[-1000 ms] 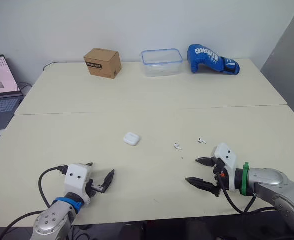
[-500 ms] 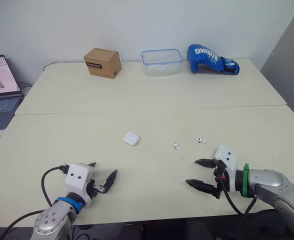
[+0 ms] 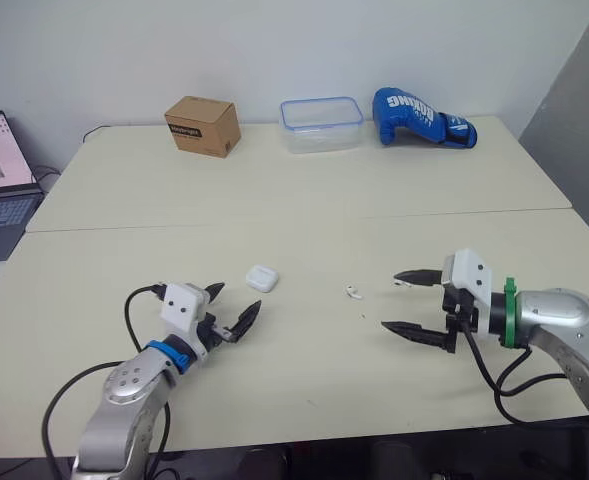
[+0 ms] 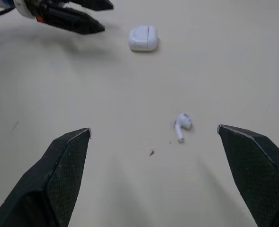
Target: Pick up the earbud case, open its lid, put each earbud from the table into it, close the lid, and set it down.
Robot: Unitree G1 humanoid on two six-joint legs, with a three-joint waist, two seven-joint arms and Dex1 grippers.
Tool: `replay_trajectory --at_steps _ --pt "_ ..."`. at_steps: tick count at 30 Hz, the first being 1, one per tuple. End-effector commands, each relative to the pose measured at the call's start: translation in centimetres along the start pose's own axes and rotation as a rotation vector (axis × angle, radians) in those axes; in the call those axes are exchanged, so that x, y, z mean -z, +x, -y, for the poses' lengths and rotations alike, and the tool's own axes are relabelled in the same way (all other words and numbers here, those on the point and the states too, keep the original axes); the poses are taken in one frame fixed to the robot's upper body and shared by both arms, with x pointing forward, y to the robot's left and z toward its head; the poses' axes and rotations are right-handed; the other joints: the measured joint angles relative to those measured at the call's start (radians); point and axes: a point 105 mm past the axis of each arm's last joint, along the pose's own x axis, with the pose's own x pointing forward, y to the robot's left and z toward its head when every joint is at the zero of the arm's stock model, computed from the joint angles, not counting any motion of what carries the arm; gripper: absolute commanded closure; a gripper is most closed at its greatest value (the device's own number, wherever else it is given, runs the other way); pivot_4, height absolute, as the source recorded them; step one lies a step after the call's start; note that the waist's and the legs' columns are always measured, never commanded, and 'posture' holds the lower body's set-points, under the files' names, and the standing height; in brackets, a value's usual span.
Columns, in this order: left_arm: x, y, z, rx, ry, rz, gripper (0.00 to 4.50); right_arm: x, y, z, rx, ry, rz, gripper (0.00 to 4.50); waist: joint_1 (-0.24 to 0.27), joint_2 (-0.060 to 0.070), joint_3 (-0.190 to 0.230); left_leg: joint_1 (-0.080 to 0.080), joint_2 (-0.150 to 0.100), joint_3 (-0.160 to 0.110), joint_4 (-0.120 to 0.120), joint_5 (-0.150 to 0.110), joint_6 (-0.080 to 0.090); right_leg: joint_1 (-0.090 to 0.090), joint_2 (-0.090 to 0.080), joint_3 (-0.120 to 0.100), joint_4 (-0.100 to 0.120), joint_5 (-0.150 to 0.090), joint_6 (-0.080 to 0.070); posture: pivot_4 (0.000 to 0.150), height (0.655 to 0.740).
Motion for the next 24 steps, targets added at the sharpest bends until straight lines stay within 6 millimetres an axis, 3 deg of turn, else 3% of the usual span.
replay_trajectory --at_steps 1,14,24 --pt "-0.7 0.8 -0.1 -0.004 0.054 0.048 0.04 -1.8 -0.6 0.7 0.006 -0.072 0.038 0.01 0.000 0.000 0.000 0.000 0.000 0.000 0.000 0.000 0.000 0.000 0.000 0.000 0.000 0.000 0.000 0.150 0.7307" --pt "0.4 3.4 0.3 0.012 0.037 0.037 0.04 -2.7 -0.2 1.2 -0.006 -0.095 0.073 0.01 0.000 0.000 0.000 0.000 0.000 0.000 0.000 0.000 0.000 0.000 0.000 0.000 0.000 0.000 0.000 0.150 0.7307" --pt "1.1 3.9 -0.1 -0.029 0.015 0.025 0.04 -2.7 0.4 0.8 -0.022 -0.097 0.083 0.01 0.000 0.000 0.000 0.000 0.000 -0.001 0.000 0.000 -0.001 -0.001 0.000 0.000 0.001 0.000 0.000 0.150 0.7307"
